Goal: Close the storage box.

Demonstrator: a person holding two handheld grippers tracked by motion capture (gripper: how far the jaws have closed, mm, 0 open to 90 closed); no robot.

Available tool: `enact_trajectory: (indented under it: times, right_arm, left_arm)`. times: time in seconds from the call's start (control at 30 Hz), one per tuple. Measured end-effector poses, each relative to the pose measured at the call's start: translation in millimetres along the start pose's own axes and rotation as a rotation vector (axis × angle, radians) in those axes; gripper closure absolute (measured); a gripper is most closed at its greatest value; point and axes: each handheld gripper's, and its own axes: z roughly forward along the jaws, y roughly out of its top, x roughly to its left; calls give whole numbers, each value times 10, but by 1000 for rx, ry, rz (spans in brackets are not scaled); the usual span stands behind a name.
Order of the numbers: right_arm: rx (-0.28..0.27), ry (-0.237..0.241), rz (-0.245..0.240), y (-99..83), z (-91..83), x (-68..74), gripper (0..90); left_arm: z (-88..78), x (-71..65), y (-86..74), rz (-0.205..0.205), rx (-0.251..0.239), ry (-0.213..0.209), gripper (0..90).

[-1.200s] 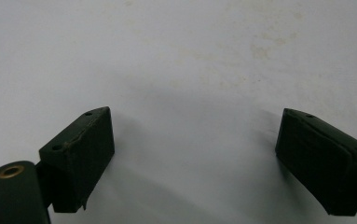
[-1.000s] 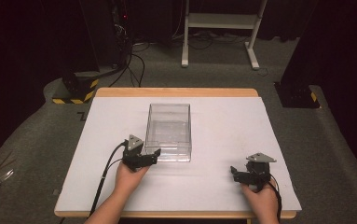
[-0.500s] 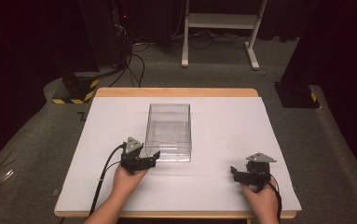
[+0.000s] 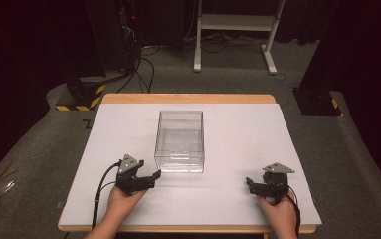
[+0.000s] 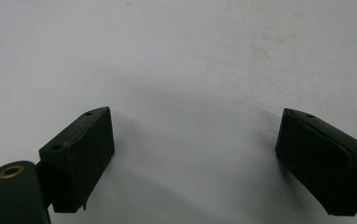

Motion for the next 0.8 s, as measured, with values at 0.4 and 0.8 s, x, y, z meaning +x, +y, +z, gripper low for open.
enact_trajectory:
  times: [0.4,0.8]
  right_arm:
    - [0,0,0,0,0,1,114]
    - [0,0,0,0,0,0,114]
  left_arm:
    - [-401,521,-357,-10,127,136,200]
    - [-484,688,-535,26,170,228,157]
